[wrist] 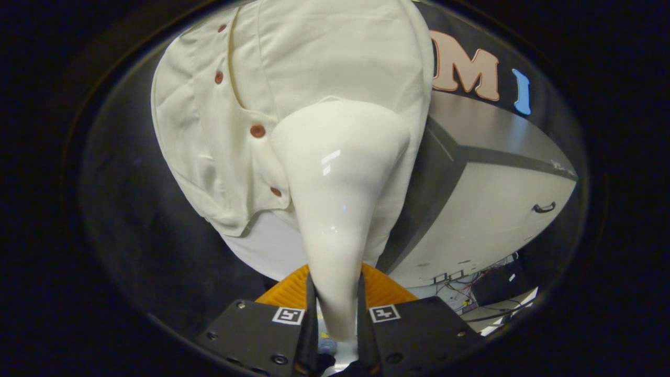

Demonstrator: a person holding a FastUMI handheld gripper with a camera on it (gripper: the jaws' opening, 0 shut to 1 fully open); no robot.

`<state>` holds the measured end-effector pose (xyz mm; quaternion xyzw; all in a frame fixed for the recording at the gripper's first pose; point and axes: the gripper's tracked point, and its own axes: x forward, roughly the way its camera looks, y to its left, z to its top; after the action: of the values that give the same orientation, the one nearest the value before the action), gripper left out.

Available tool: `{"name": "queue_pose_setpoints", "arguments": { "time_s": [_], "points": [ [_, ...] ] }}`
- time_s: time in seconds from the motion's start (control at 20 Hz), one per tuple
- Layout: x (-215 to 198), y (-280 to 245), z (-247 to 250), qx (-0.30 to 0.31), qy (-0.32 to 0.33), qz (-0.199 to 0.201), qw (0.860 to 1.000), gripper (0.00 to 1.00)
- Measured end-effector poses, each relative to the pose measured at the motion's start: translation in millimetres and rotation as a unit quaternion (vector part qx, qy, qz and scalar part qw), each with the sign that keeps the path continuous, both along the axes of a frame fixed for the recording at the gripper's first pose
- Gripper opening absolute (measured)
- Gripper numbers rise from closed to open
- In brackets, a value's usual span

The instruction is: Iron the clothes twice with a garment steamer, once on the left side and once on the right side.

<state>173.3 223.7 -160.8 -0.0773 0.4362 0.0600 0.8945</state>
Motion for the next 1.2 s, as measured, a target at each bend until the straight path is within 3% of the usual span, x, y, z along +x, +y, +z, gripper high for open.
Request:
{"name": "queue_pose_setpoints", "arguments": {
  "time_s": [0.65, 1.2],
  "points": [
    [-16.7, -13.0, -77.2, -0.035, 0.049, 0.006, 0.998, 0.31],
    [-54.1, -17.9, -81.2, -0.020, 0.055, 0.002, 0.998, 0.31]
  ]
}}
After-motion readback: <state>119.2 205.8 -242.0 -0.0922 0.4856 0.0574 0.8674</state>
